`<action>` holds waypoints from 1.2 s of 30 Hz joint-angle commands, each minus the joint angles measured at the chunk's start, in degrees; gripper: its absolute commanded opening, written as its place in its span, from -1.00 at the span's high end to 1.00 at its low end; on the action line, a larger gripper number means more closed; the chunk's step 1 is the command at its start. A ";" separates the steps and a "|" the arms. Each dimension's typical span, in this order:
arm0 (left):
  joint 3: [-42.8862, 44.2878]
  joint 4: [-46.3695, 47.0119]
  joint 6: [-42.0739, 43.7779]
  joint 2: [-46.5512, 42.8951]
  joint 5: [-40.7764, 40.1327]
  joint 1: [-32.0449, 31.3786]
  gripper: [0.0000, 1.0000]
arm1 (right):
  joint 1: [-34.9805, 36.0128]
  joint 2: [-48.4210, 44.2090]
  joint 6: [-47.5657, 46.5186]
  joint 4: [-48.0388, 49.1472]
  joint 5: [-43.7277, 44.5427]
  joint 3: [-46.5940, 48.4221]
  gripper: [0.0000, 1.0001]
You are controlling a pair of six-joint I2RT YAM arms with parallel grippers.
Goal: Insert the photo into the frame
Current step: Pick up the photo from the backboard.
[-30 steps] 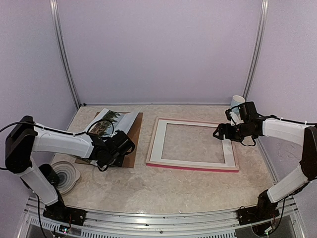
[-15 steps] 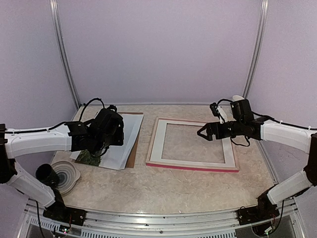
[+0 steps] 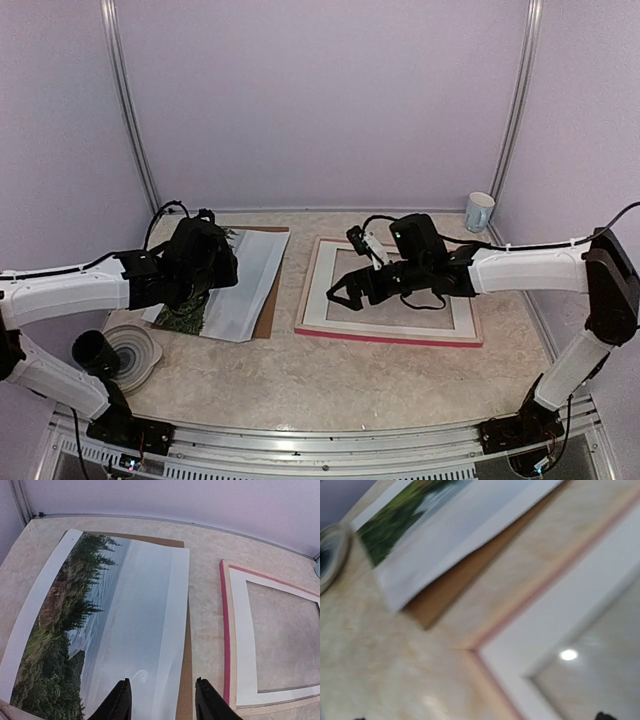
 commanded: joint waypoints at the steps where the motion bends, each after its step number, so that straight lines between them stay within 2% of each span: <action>1: -9.50 4.40 -3.89 -5.44 1.34 4.19 0.06 | 6.92 9.89 11.08 3.78 0.39 7.84 -0.98; 4: -14.58 6.77 -5.04 -10.18 2.39 6.66 -0.03 | 10.39 17.02 15.28 2.09 0.53 15.06 -0.98; 8: -17.92 6.77 -6.30 -13.59 1.79 7.64 -0.33 | 11.97 25.80 22.29 1.86 -3.09 23.39 -0.95; 13: -21.35 6.96 -7.80 -17.33 1.59 7.66 -0.56 | 12.67 34.44 28.79 2.19 -5.33 32.90 -0.86; 22: -25.49 8.02 -8.69 -25.26 1.73 7.40 -0.71 | 12.78 45.41 36.86 -0.14 -5.63 44.41 -0.67; 27: -25.98 7.54 -8.39 -28.33 1.17 6.55 -0.96 | 12.78 48.53 39.98 -1.04 -4.15 47.86 -0.62; 36: -25.47 7.25 -8.19 -29.28 -2.81 2.83 -0.98 | 12.78 53.40 46.15 -0.13 -4.54 51.40 -0.53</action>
